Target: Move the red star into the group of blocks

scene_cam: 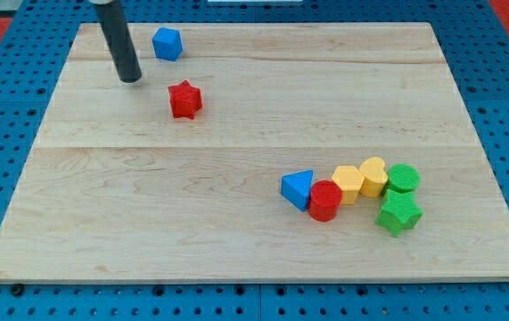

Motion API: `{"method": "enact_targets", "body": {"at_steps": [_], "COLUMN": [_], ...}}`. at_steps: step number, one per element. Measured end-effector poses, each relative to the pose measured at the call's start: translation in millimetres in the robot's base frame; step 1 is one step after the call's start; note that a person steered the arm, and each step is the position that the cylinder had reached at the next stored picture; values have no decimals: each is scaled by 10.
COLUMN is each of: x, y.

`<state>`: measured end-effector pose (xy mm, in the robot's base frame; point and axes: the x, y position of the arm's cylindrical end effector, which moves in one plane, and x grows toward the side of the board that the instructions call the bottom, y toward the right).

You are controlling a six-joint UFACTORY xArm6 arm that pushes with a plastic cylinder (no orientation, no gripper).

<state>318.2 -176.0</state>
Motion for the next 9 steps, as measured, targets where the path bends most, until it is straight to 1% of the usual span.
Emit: {"method": "enact_targets", "body": {"at_steps": [1,2,3,5,6,7,8,9], "x": [166,281,367,685,930,1449,1632,1632], "y": [185,768,1136,693,1185,1322,1689,2208]}}
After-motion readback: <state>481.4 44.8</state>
